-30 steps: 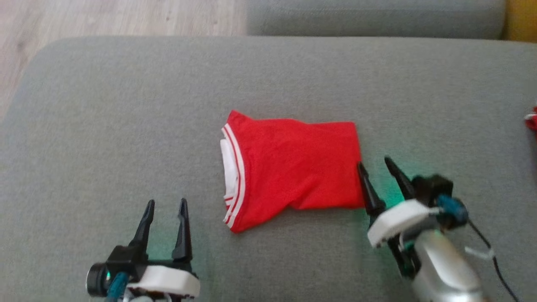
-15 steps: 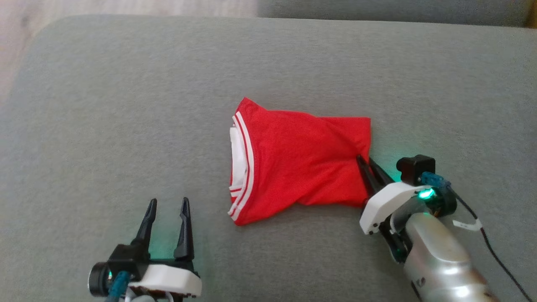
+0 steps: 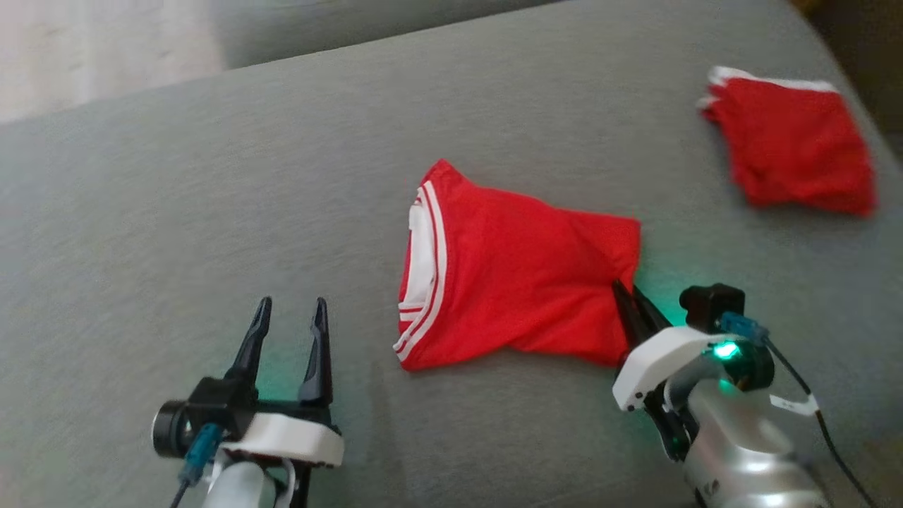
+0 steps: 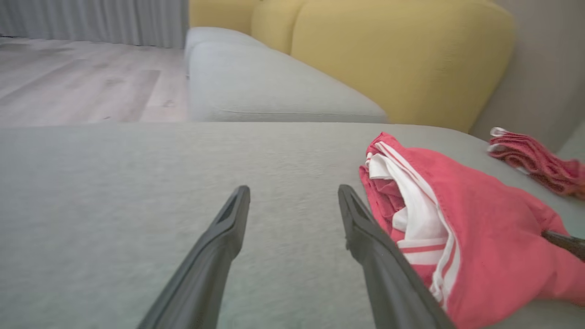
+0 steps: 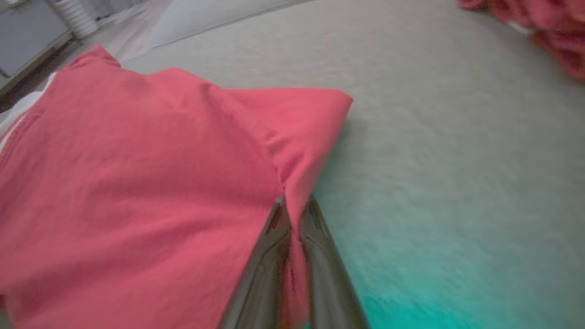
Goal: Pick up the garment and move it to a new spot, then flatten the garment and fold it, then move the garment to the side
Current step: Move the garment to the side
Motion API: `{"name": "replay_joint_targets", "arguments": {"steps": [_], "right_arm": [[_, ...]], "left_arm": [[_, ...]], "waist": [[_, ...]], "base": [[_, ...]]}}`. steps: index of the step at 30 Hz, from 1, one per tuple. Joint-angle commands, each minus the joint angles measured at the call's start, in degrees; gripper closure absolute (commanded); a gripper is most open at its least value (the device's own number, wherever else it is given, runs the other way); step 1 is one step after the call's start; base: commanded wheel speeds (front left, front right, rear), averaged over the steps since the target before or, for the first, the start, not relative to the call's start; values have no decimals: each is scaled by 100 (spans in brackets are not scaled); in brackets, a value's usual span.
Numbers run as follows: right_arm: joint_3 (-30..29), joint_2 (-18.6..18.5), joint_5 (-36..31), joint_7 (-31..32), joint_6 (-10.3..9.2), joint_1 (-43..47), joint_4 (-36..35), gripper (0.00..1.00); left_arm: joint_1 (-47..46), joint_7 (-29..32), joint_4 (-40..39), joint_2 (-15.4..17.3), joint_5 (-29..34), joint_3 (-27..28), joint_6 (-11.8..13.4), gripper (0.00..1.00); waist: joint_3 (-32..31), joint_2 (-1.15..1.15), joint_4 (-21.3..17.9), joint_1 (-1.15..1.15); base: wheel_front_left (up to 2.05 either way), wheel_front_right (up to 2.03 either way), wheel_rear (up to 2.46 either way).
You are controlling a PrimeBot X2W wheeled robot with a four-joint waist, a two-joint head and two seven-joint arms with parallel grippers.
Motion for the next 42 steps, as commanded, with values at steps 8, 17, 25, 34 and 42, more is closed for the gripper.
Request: {"name": "replay_joint_targets", "arguments": {"steps": [8, 17, 25, 34, 42], "right_arm": [[6, -66, 116, -66, -6, 203, -187, 100], [14, -621, -93, -68, -6, -860, -598, 100], [-298, -1413, -514, 191, -6, -2265, -128, 100], [-1920, -2436, -1778, 252, -6, -3125, 1148, 0], [-3177, -1995, -2765, 18, -6, -2917, 952, 0]], "left_arm": [[-267, -55, -107, 10, 88, -37, -47, 0], [-284, -55, -8, 10, 314, -79, -87, 0], [-330, -55, 54, 10, 373, -74, -3, 0], [-446, -55, 6, 10, 394, -107, 94, 0], [-459, -55, -15, 10, 451, 64, 142, 0]], "waist": [[39, 0, -1299, 0], [166, 0, -1162, 0], [289, 0, -771, 0], [478, 0, -402, 0], [479, 0, -390, 0]], "base": [[0, 0, 0], [0, 0, 0], [0, 0, 0], [0, 0, 0], [0, 0, 0]]}}
